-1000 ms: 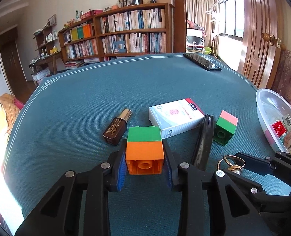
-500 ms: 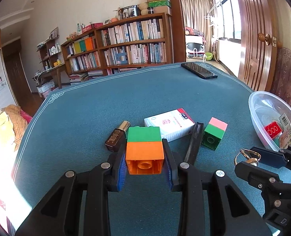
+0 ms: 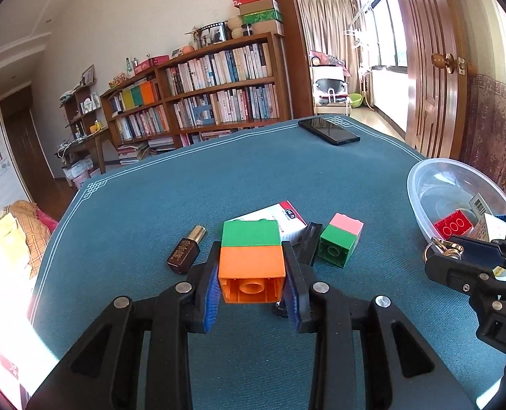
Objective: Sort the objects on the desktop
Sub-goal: 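Carry the brick and ring over the bowl and open the left tool to drop the brick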
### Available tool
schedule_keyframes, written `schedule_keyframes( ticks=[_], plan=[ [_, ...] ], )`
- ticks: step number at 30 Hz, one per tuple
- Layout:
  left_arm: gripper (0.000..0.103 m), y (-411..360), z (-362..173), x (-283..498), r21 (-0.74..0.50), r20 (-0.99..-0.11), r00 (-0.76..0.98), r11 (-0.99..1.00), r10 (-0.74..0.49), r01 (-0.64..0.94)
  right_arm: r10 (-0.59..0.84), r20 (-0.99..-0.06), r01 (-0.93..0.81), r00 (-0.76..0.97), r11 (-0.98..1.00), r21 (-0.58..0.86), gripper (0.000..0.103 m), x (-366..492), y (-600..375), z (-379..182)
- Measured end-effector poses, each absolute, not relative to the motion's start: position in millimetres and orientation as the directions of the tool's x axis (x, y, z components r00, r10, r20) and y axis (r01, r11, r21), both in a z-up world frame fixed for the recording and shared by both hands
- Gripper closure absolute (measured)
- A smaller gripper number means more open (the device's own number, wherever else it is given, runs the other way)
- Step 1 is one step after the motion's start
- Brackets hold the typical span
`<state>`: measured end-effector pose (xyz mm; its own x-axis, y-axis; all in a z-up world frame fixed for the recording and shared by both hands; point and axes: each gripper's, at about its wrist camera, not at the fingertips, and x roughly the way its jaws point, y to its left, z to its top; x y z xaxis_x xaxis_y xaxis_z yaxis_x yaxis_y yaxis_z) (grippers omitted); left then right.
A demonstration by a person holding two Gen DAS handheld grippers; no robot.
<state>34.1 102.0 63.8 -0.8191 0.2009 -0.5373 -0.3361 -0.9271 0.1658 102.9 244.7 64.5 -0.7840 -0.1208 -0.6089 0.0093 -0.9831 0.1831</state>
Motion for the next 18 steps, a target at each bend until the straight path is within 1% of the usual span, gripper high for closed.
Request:
schedule_keyframes(
  ticks=[8, 18],
  plan=[
    [0.069, 121, 70, 42, 0.169, -0.534, -0.814, -0.915, 0.228, -0.366, -0.078, -0.578, -0.040, -0.812, -0.981, 0.189, 0.064, 111, 269, 76],
    [0.069, 152, 76, 49, 0.181, -0.526, -0.807, -0.892, 0.267, -0.413, -0.037, -0.567, -0.098, -0.823, -0.974, 0.206, 0.064, 116, 298, 77]
  ],
)
